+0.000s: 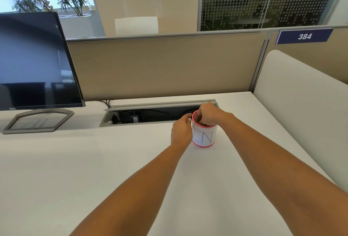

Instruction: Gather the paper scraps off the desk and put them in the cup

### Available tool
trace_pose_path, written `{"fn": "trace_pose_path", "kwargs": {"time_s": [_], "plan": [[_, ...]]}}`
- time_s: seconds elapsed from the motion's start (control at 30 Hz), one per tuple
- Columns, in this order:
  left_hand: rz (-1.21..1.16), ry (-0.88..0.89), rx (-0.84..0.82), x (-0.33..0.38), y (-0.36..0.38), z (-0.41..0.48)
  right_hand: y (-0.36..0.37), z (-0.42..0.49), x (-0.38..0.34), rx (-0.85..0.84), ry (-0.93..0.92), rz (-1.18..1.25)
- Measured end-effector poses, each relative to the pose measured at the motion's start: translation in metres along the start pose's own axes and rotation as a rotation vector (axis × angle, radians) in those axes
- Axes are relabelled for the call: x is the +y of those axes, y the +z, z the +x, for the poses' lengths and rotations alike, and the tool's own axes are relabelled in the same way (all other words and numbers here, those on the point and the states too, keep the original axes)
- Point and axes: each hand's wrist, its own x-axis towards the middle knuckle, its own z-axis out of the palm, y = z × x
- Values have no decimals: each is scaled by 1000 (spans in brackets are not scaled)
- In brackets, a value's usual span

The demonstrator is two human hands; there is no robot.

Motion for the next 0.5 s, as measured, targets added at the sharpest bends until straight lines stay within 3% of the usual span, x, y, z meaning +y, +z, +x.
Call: {"fn": "trace_pose_path", "kwargs": {"time_s": [0.2,0.5], "plan": [[73,-17,18,-7,-4,-6,-13,-5,3,8,-24,23],[239,-34,-18,-14,-17,-42,-15,-36,12,224,36,253]]}}
